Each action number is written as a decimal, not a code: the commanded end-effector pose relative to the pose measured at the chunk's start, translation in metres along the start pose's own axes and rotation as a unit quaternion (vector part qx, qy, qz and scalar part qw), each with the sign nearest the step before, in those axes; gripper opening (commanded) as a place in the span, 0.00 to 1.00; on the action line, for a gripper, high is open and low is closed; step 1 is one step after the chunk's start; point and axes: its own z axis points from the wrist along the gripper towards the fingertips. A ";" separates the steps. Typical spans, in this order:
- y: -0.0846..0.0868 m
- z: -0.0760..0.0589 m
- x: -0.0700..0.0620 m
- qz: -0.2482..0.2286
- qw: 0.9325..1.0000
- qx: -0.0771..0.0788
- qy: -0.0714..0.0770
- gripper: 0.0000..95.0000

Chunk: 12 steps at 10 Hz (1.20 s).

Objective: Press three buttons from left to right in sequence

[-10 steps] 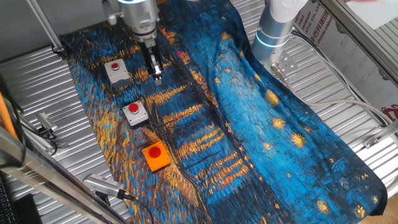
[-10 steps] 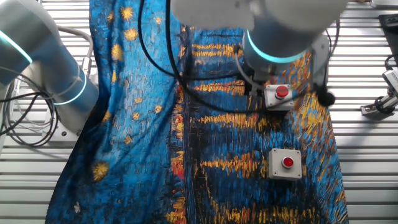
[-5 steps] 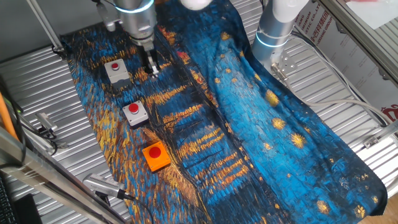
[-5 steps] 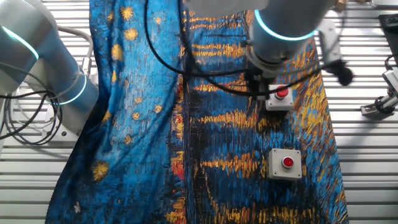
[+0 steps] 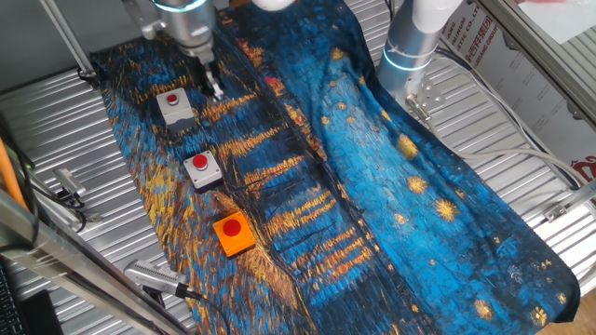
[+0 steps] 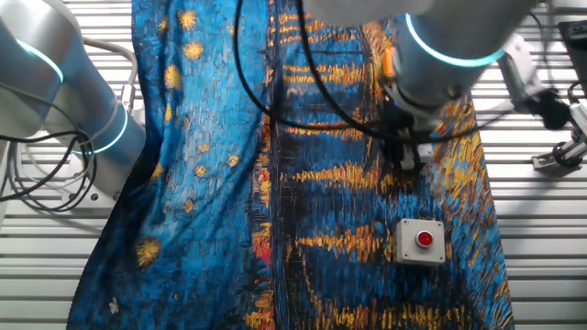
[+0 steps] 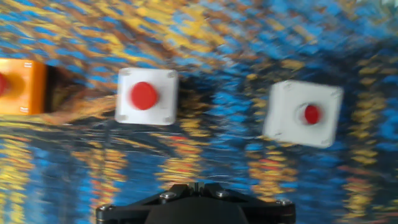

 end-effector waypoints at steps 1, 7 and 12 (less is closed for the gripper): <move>-0.012 0.012 -0.006 -0.009 1.000 0.000 0.000 0.00; -0.040 0.015 -0.023 -0.031 0.999 -0.003 0.011 0.00; -0.067 0.024 -0.035 -0.055 0.998 -0.011 0.015 0.00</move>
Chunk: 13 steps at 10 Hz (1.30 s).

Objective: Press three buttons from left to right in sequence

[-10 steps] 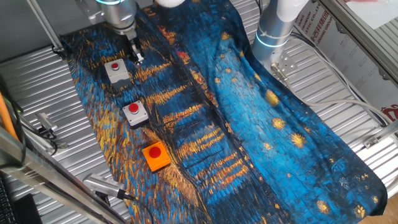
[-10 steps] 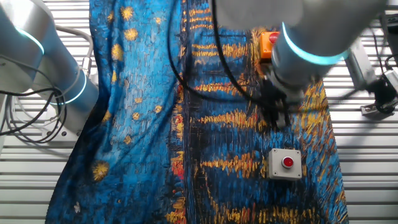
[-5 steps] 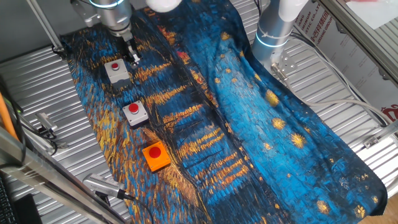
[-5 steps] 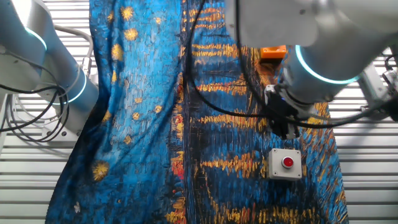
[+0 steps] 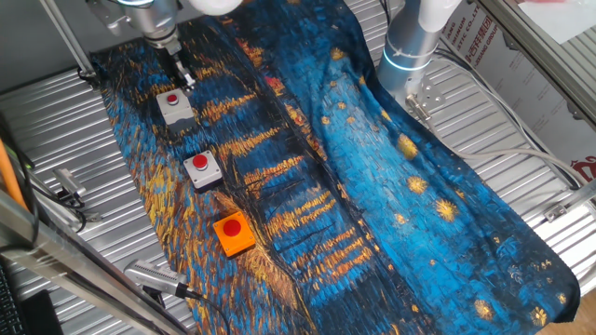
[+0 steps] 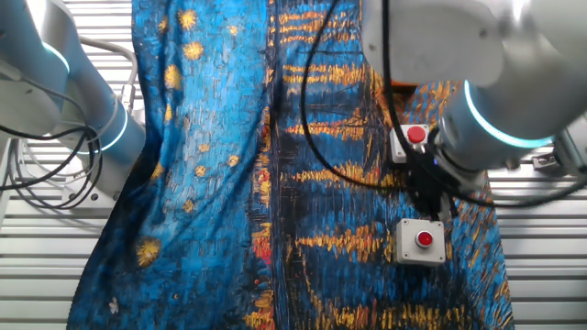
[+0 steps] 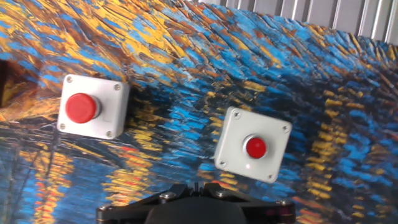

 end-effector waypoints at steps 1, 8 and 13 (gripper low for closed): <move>-0.006 0.004 -0.003 -0.005 1.000 -0.001 0.002 0.00; -0.017 -0.009 -0.027 -0.007 1.000 -0.006 0.022 0.00; -0.020 -0.012 -0.021 0.001 1.000 -0.002 0.021 0.00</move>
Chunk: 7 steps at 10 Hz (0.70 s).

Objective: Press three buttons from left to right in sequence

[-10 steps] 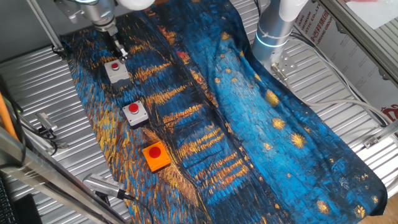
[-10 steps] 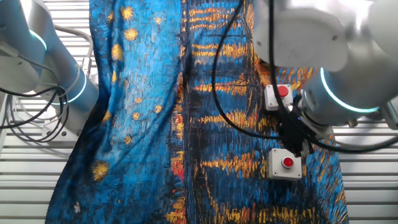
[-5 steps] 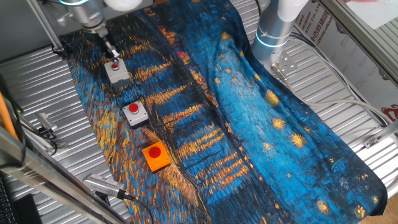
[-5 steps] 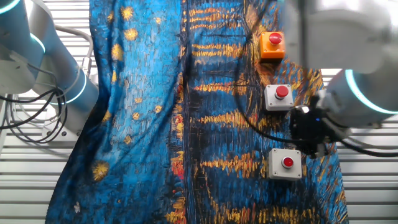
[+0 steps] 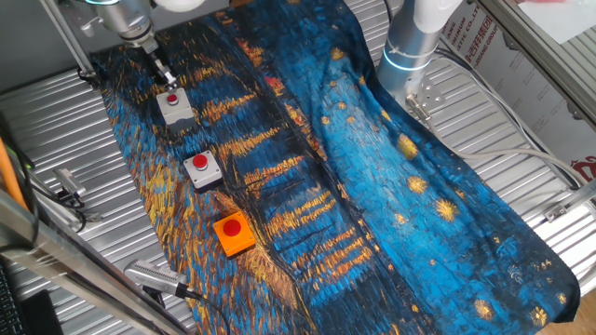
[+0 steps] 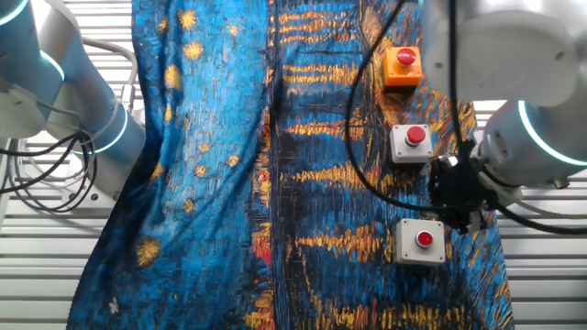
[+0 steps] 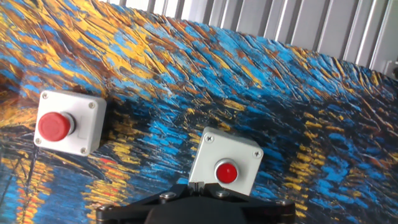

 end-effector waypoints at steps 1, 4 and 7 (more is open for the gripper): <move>0.000 0.001 0.001 0.003 1.000 0.000 0.000 0.00; 0.000 0.001 0.001 -0.003 1.000 -0.001 -0.004 0.00; 0.000 0.001 0.001 -0.008 1.000 0.000 -0.004 0.00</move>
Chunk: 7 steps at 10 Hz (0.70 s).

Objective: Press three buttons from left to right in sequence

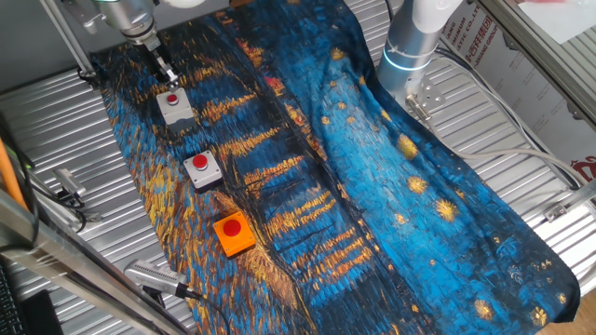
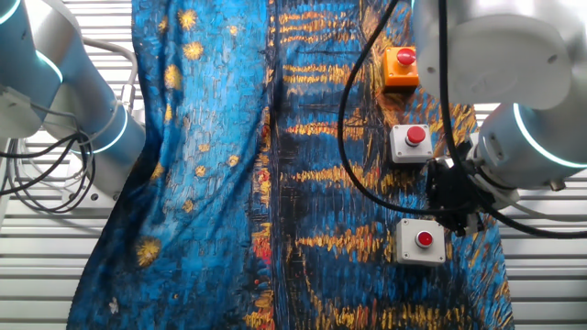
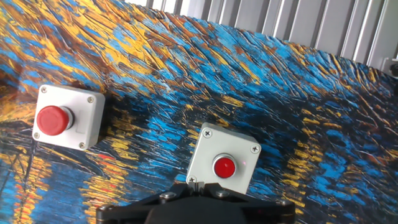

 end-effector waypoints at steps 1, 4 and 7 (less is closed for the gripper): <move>0.000 0.000 0.000 0.000 1.000 0.000 0.002 0.00; 0.000 0.000 0.000 -0.002 1.000 -0.001 0.000 0.00; 0.000 0.000 0.000 -0.002 1.000 -0.001 0.000 0.00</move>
